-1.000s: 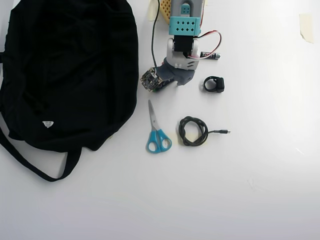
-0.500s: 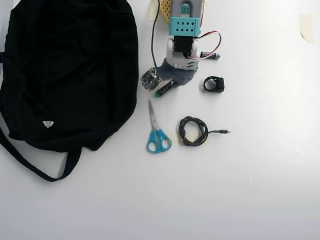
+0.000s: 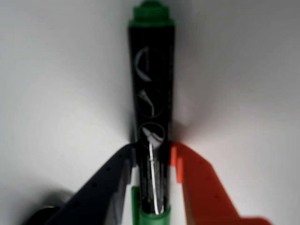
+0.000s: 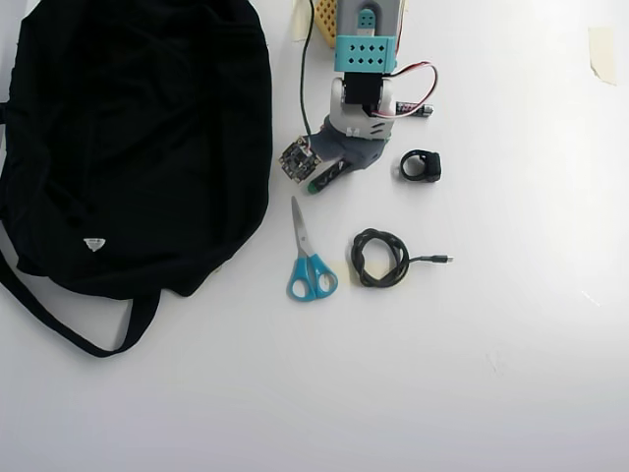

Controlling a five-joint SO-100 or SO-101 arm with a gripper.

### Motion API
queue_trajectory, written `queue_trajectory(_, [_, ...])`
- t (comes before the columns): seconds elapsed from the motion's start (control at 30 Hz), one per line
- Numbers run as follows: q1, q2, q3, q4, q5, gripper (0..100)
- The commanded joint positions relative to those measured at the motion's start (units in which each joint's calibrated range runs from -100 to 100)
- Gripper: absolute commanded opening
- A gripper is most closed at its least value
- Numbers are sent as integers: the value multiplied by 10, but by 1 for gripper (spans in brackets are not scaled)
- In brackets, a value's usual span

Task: Put the green marker into the black bag

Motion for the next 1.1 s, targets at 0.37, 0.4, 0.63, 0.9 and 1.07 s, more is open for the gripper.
queue_trajectory(0.37, [-2,-17,-98,87,69,2])
queue_trajectory(0.4, [-1,-17,-107,99,77,2])
queue_trajectory(0.63, [4,-17,-178,164,126,2])
queue_trajectory(0.9, [4,-19,-238,208,182,2])
queue_trajectory(1.07, [4,-44,-285,248,205,2])
